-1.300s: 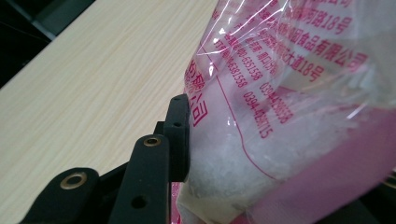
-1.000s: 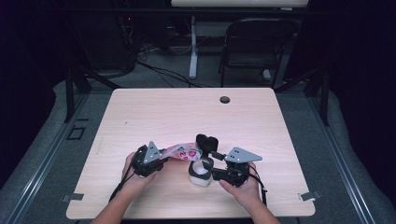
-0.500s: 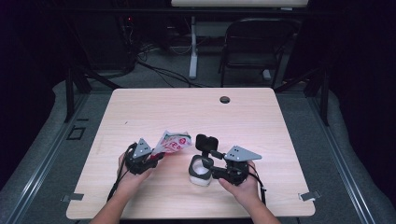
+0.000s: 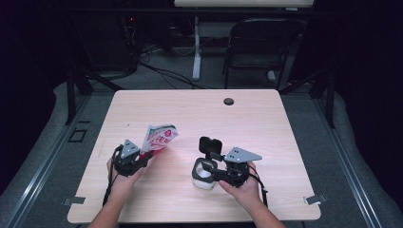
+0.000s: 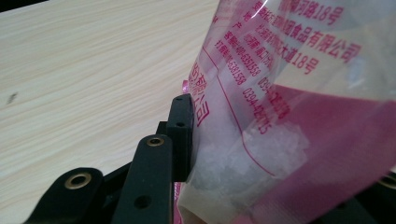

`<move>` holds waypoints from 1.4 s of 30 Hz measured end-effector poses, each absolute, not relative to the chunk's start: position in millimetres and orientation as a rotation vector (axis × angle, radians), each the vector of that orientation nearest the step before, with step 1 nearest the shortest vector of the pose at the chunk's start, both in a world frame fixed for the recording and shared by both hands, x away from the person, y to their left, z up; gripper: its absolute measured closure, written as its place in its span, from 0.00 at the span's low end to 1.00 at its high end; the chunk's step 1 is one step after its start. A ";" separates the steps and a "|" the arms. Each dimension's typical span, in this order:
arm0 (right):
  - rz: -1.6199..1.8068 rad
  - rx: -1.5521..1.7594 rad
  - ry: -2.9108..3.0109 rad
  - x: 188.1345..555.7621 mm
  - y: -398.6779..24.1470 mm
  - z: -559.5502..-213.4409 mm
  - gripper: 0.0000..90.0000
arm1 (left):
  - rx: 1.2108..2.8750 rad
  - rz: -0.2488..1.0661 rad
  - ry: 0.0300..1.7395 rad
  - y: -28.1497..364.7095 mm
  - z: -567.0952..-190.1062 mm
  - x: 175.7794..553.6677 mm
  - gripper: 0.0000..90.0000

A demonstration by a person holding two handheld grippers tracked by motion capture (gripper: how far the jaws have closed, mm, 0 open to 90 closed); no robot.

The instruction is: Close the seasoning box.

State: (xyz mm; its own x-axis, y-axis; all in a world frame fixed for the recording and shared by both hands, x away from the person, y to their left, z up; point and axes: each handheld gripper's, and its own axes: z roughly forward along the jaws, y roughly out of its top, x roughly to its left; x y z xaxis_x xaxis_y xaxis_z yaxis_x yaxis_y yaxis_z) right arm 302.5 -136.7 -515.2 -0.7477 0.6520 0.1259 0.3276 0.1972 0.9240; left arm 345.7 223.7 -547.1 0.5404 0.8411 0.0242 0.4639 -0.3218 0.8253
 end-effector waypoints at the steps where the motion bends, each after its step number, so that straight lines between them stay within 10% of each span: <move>1: 1.565 0.924 2.188 303.1 -136.0 -515.1 0.54 | 1.959 0.603 1.073 226.3 -546.6 345.5 0.78; 42: 1.564 0.937 2.182 304.5 -136.2 -514.6 0.54 | 2.003 0.889 1.367 260.9 -557.4 352.0 0.75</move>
State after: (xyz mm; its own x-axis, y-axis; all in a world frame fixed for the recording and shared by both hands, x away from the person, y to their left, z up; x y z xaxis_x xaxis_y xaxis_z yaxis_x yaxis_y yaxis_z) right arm 304.5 -136.2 -514.6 -0.7436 0.6562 0.1287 0.3328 0.1962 0.9224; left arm 352.0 260.9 -557.4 0.2632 0.9410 0.2126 0.5761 -0.3301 0.7478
